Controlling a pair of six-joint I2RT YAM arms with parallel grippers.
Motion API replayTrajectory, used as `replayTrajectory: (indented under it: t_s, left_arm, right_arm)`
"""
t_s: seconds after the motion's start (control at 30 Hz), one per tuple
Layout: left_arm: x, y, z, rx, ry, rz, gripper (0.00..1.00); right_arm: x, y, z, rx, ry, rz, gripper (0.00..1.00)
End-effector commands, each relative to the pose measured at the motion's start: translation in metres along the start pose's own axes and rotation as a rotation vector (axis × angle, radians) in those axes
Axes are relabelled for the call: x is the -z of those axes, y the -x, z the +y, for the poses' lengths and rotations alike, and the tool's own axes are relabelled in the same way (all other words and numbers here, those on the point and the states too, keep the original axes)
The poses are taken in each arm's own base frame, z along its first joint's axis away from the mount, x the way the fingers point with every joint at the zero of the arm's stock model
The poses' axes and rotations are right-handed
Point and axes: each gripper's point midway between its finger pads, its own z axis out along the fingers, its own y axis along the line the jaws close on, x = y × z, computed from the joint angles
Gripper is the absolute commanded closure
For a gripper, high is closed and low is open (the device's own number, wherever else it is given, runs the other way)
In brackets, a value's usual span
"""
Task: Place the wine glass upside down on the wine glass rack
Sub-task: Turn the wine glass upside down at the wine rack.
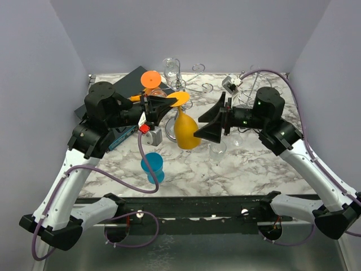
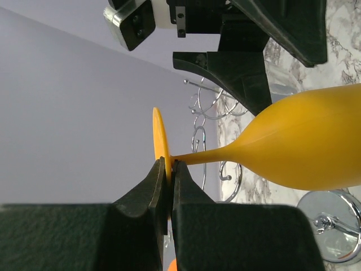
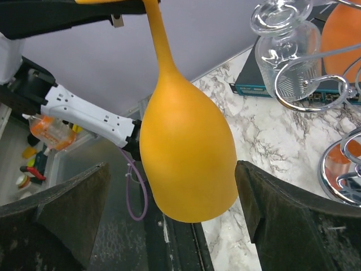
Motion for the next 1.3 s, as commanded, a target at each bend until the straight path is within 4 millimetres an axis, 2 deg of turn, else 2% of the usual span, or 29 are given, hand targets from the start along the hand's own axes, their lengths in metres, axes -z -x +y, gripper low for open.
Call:
replayTrajectory:
  t_s: [0.0, 0.13, 0.3, 0.43, 0.53, 0.57, 0.6, 0.67, 0.77, 0.8, 0.9, 1.03, 1.27]
  left_arm:
    - [-0.005, 0.014, 0.009, -0.059, 0.008, -0.068, 1.00]
    - [-0.006, 0.017, 0.011, -0.031, 0.009, -0.076, 1.00]
    - [-0.009, 0.017, 0.008, -0.017, 0.006, -0.078, 1.00]
    - [-0.011, 0.017, 0.009, -0.011, 0.006, -0.084, 1.00]
    - [-0.012, 0.018, 0.005, 0.005, 0.000, -0.089, 1.00]
    - [-0.013, 0.018, 0.003, 0.018, -0.003, -0.089, 0.97]
    - [-0.014, 0.017, 0.001, 0.034, -0.004, -0.086, 0.82]
    - [-0.015, 0.013, -0.001, 0.083, -0.002, -0.069, 0.65]
    - [-0.016, 0.007, -0.001, 0.145, 0.009, -0.043, 0.53]
    - [-0.015, 0.006, 0.000, 0.168, 0.014, -0.033, 0.44]
    - [-0.014, 0.001, 0.001, 0.250, 0.038, 0.000, 0.27]
    - [-0.009, -0.007, 0.003, 0.361, 0.085, 0.061, 0.15]
    - [0.009, -0.023, -0.011, 0.485, 0.137, 0.198, 0.10]
  right_arm:
    - [-0.016, -0.007, -0.008, 0.105, -0.020, -0.003, 0.00]
    - [-0.029, -0.014, -0.017, 0.134, -0.051, -0.010, 0.01]
    - [-0.036, -0.015, -0.020, 0.175, -0.060, -0.048, 0.00]
    - [-0.043, -0.023, -0.026, 0.188, -0.079, -0.043, 0.01]
    - [-0.041, -0.020, -0.029, 0.205, -0.095, -0.082, 0.09]
    - [-0.040, -0.020, -0.031, 0.209, -0.104, -0.095, 0.13]
    - [-0.038, -0.019, -0.032, 0.212, -0.115, -0.106, 0.16]
    - [-0.035, -0.020, -0.036, 0.213, -0.141, -0.122, 0.21]
    - [-0.030, -0.025, -0.044, 0.204, -0.192, -0.143, 0.26]
    - [-0.028, -0.026, -0.047, 0.199, -0.208, -0.150, 0.27]
    - [-0.023, -0.030, -0.055, 0.196, -0.255, -0.159, 0.27]
    - [-0.021, -0.036, -0.068, 0.197, -0.316, -0.146, 0.27]
    - [-0.022, -0.040, -0.089, 0.217, -0.396, -0.128, 0.27]
